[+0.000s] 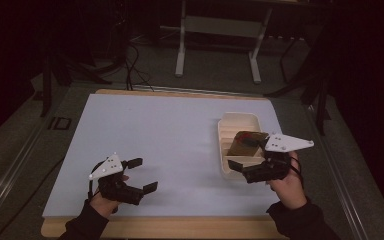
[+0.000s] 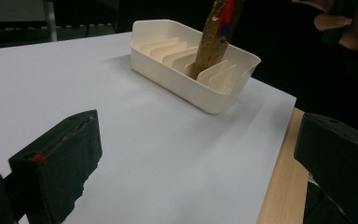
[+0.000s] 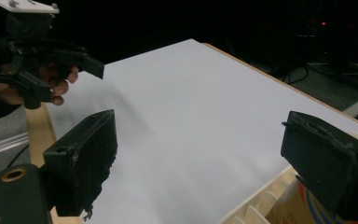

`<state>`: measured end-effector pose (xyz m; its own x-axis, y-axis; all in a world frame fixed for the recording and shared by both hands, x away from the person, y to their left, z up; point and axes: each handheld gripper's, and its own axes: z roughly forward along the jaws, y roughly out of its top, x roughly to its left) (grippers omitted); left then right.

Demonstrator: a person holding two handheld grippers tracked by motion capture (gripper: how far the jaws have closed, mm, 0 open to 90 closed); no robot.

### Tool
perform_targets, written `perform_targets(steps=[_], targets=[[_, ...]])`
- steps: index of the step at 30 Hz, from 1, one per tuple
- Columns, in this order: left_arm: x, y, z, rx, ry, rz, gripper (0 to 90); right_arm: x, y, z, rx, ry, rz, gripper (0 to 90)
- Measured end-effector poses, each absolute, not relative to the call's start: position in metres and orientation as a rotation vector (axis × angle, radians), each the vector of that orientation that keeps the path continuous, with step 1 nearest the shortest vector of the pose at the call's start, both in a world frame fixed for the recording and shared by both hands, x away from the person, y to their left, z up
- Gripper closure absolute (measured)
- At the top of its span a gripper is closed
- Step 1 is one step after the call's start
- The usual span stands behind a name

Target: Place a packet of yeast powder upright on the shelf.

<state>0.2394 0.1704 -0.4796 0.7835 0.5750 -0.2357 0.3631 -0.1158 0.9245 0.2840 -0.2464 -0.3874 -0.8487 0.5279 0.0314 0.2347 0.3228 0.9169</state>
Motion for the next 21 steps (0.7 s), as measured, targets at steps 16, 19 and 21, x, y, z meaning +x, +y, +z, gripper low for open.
perform_targets(steps=[16, 19, 21], targets=[[0.239, 0.171, -0.48, 1.731, 0.738, 0.21, 1.4, 0.263, -0.248, -0.429, 0.717, 2.372, 1.505, 12.8], [0.239, 0.171, -0.48, 1.728, 0.74, 0.208, 1.4, 0.258, -0.248, -0.437, 0.735, 2.404, 1.516, 13.0], [0.239, 0.171, -0.481, 1.729, 0.74, 0.206, 1.4, 0.256, -0.248, -0.441, 0.732, 2.425, 1.529, 13.0]])
